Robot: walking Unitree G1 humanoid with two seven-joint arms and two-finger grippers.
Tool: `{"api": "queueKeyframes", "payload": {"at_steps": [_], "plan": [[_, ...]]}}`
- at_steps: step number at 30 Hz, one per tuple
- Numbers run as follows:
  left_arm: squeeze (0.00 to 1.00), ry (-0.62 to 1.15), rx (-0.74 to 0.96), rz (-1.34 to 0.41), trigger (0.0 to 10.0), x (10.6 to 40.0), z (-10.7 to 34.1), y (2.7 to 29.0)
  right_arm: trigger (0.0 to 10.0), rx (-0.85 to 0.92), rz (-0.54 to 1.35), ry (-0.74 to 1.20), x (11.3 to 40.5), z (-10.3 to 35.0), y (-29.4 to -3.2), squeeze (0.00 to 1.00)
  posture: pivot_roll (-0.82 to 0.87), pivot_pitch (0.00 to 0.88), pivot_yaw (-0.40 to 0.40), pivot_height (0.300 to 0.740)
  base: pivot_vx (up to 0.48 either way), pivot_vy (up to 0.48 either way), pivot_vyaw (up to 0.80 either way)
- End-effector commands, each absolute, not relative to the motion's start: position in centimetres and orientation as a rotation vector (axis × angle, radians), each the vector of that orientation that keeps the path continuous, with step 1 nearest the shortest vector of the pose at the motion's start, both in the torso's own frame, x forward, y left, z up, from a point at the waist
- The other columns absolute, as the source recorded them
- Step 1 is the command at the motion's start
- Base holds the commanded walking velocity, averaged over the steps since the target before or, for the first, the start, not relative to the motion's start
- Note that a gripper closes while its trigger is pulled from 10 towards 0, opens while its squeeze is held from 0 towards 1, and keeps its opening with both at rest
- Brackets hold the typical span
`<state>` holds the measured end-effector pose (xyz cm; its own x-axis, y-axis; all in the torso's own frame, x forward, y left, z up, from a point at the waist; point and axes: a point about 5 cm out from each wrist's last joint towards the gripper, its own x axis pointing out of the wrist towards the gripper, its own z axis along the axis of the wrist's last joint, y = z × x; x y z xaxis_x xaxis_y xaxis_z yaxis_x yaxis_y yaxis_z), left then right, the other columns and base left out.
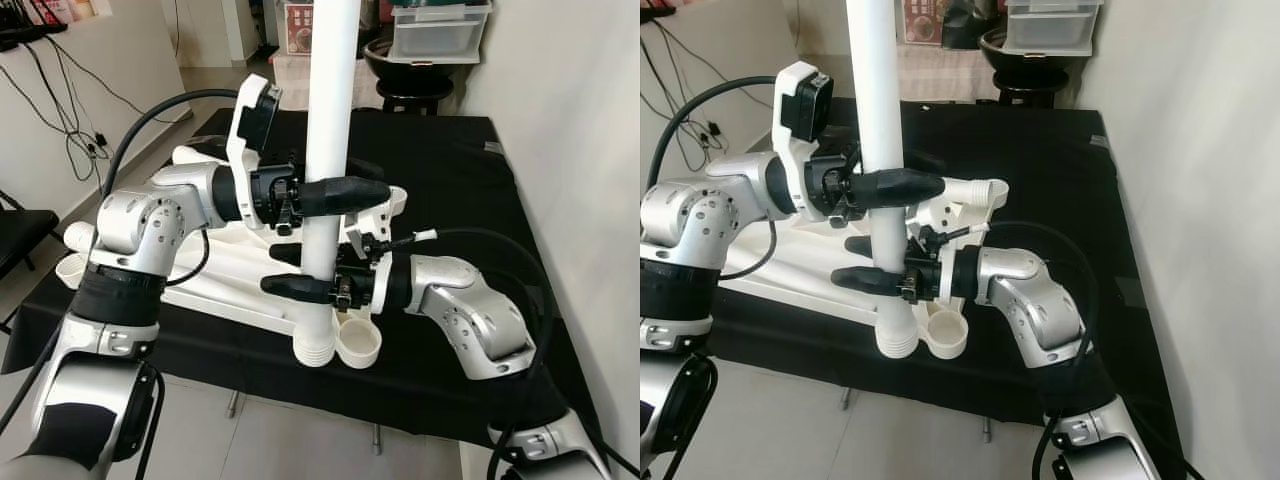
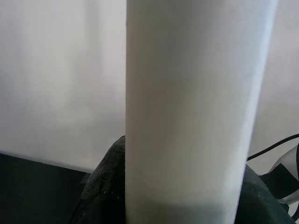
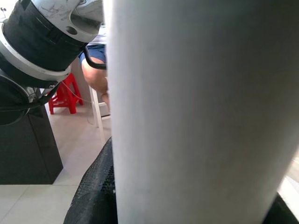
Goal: Building children table
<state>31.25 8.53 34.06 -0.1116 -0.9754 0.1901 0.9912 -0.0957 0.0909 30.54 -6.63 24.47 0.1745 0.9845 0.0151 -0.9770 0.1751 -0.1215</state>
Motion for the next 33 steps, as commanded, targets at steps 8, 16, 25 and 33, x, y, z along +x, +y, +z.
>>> {"api": "queueKeyframes", "payload": {"at_steps": [8,16,25,33], "plan": [[0.0,-0.378,-0.134,-1.855,0.0,29.3,37.4,3.4,0.0,-0.131,1.475,-0.071,30.1,24.1,-3.8,0.0,-0.03,0.058,0.023,0.74,0.0,0.0,0.0],[1.0,-0.55,-0.17,-1.521,10.0,29.8,42.5,5.4,0.0,-0.115,1.339,-0.1,31.3,24.4,-4.8,0.0,-0.01,0.044,0.02,0.74,0.0,0.0,0.0],[1.0,-0.686,-0.205,-1.206,10.0,30.5,43.5,13.5,0.0,-0.104,1.178,-0.108,32.5,24.2,-7.3,0.0,-0.01,0.042,0.017,0.74,0.0,0.0,0.0],[1.0,-0.815,-0.221,-1.068,10.0,27.3,45.6,17.2,0.0,-0.131,0.97,-0.099,34.4,24.1,-10.5,0.0,0.0,0.047,0.004,0.74,0.0,0.0,0.0]]}}
